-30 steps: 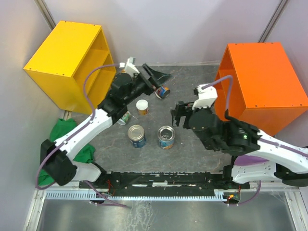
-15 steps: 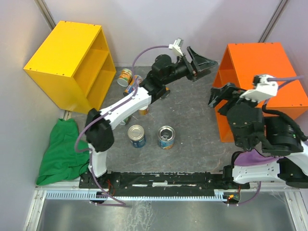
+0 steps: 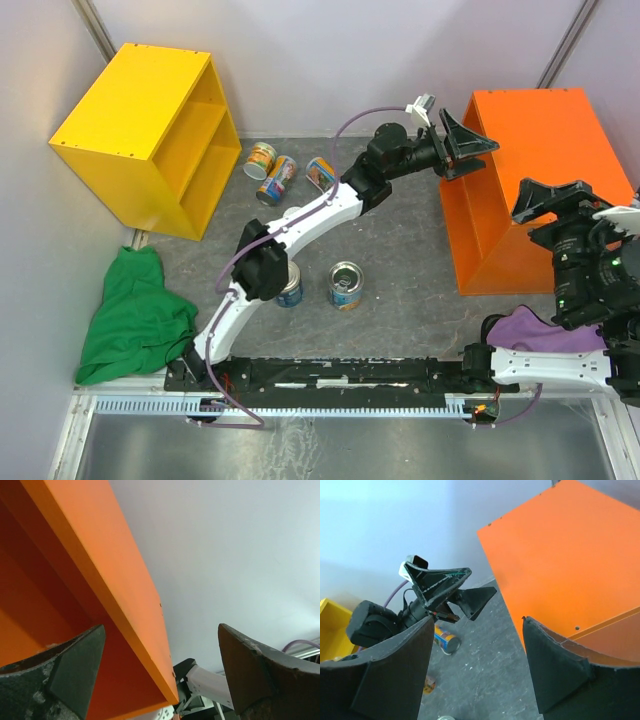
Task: Place and organize the canned foods onto the counter
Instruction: Adjust the counter at the center of the board.
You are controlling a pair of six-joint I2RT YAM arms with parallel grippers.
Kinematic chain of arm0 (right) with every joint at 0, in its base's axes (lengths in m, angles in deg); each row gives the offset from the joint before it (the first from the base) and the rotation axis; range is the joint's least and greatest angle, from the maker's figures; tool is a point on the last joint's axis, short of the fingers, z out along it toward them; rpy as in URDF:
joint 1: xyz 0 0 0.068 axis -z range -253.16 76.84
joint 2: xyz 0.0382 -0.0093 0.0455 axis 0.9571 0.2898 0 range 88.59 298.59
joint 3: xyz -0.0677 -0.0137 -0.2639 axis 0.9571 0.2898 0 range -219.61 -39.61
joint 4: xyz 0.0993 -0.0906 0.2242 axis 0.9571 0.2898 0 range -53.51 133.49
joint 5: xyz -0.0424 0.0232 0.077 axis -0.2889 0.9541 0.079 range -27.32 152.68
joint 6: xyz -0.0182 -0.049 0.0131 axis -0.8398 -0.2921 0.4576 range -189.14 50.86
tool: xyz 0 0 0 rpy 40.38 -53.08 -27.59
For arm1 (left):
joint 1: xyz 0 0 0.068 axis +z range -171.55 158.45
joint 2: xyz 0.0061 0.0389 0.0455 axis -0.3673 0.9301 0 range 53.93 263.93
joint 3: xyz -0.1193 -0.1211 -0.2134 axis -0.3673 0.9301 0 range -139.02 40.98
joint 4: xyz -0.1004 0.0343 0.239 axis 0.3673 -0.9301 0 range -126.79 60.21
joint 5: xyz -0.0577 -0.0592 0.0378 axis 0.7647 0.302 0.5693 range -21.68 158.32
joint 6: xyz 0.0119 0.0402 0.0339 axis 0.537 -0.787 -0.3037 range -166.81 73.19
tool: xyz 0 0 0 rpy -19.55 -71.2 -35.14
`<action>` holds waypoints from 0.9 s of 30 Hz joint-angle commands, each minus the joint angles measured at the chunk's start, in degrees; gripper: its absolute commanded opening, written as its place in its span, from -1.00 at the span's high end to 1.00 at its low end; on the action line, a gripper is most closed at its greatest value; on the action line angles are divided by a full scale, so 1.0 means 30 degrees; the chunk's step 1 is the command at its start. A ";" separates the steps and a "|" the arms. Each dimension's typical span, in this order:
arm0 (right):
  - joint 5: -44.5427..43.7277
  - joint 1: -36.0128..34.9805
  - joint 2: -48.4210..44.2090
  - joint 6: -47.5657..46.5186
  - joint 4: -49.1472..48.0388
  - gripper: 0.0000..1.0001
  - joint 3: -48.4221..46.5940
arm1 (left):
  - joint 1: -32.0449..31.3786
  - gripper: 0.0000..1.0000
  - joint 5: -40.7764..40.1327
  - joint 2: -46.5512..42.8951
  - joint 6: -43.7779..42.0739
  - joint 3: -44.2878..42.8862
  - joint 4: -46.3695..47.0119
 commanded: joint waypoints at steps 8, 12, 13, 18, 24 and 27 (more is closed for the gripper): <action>-0.5829 -0.0027 -0.0972 -0.6164 -0.6440 -0.56 0.0922 | -0.0469 -0.99 -0.0497 0.3614 0.2047 -0.4565 0.1145; -0.5195 -0.0035 0.0878 -0.8998 -0.7656 -0.57 -0.0113 | -0.0512 -0.99 -0.1243 0.4150 0.2286 -0.5067 0.1874; -0.4944 -0.0028 0.1706 -1.0695 -0.9143 -0.57 -0.0192 | -0.0516 -0.99 -0.1431 0.4346 0.2354 -0.5419 0.2048; -0.4157 -0.0055 0.6513 -1.9569 -1.4192 -0.71 -0.2605 | -0.0548 -0.99 -0.2423 0.5070 0.2743 -0.6446 0.2936; -0.3974 -0.0035 1.0311 -2.9099 -2.0302 -0.89 -0.6124 | -0.0541 -1.00 -0.2520 0.5456 0.2766 -0.6819 0.2841; -0.4300 0.0010 1.1836 -3.2387 -2.2407 -0.92 -0.7877 | -0.0569 -0.95 -0.2468 0.5707 0.2942 -0.6854 0.3003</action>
